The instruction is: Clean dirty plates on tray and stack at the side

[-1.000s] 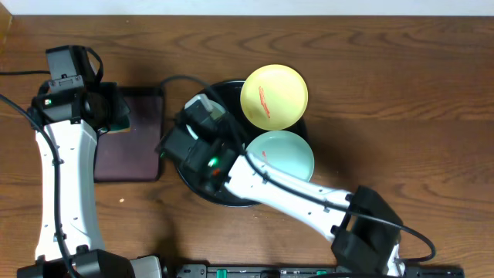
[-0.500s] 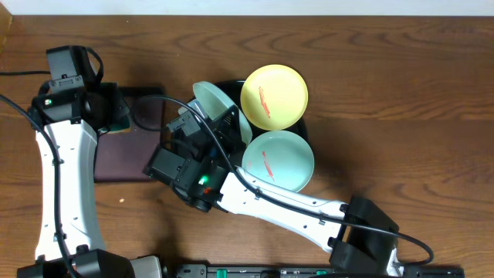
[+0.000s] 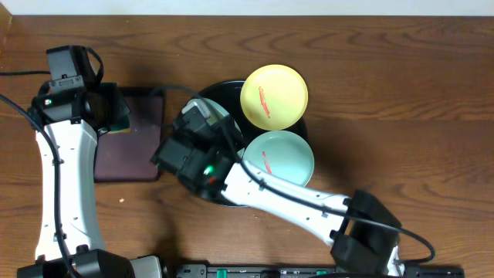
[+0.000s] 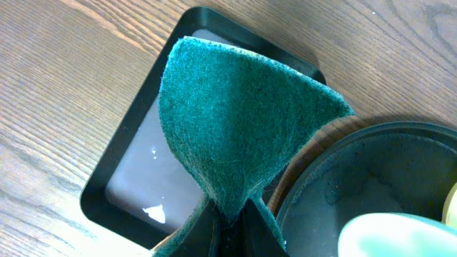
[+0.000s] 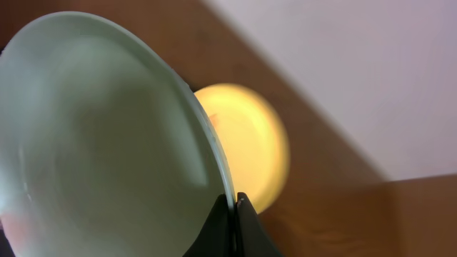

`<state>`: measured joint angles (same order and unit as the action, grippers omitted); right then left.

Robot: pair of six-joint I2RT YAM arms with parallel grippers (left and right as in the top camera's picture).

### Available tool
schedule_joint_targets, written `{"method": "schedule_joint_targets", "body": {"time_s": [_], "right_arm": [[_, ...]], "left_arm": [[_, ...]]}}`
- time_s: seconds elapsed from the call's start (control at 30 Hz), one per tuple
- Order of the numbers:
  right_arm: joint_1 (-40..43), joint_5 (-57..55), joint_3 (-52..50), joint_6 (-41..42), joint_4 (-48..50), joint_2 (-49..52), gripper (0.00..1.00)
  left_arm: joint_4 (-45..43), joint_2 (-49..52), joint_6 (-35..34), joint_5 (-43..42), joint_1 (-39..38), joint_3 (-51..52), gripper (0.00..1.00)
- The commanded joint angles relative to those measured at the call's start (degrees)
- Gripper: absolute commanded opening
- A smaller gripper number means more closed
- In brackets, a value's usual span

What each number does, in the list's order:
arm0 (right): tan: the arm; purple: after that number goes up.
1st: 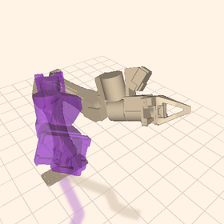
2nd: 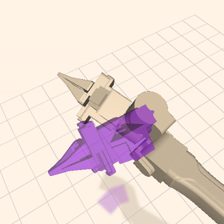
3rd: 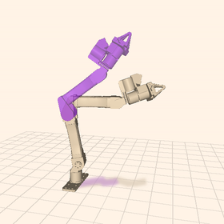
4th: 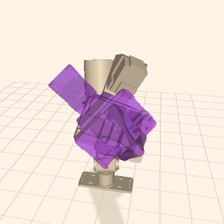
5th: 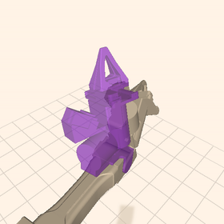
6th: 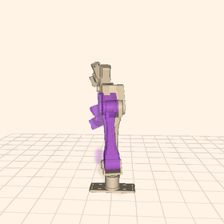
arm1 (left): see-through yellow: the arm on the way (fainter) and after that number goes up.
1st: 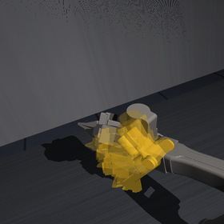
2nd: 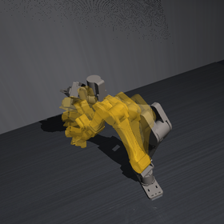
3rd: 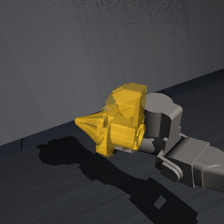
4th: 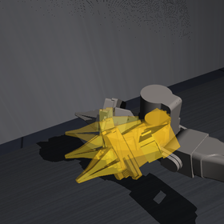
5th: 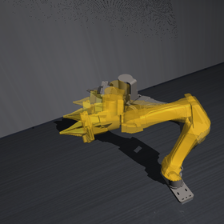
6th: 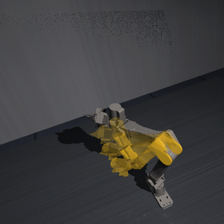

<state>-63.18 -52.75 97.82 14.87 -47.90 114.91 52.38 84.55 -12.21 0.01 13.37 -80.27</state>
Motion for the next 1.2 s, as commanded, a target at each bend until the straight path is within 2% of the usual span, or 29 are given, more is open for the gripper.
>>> {"method": "schedule_joint_targets", "body": {"time_s": [0.0, 0.23, 0.4, 0.6, 0.77, 0.9, 1.17], "right_arm": [[5.7, 19.1, 0.7, 1.3, 0.1, -6.7, 0.01], [24.6, 50.3, 0.7, 0.8, -0.8, -18.4, 0.01], [42.1, 62.6, 0.7, 1.0, -6.6, -23.1, 0.01], [59.7, 63.7, -0.3, 0.9, -16.4, -23.0, 0.01], [68.4, 63.5, -6.6, -1.0, -16.9, -23.0, 0.01], [71.3, 63.3, -15.3, -1.7, -12.3, -23.0, 0.01], [71.8, 63.3, -35.6, -1.6, 9.9, -22.9, 0.01]], "left_arm": [[0.3, 0.4, -0.4, 0.7, 0.2, 0.3, 0.07], [1.2, 0.4, -0.4, 0.7, 0.2, 0.3, 0.07], [1.7, 0.4, -0.4, 0.7, 0.2, 0.3, 0.08], [1.8, 0.4, -0.4, 0.7, 0.2, 0.3, 0.07], [1.7, 0.4, -0.4, 0.7, 0.2, 0.3, 0.08], [1.7, 0.4, -0.4, 0.7, 0.2, 0.3, 0.07], [1.7, 0.4, -0.4, 0.7, 0.2, 0.3, 0.07]]}}
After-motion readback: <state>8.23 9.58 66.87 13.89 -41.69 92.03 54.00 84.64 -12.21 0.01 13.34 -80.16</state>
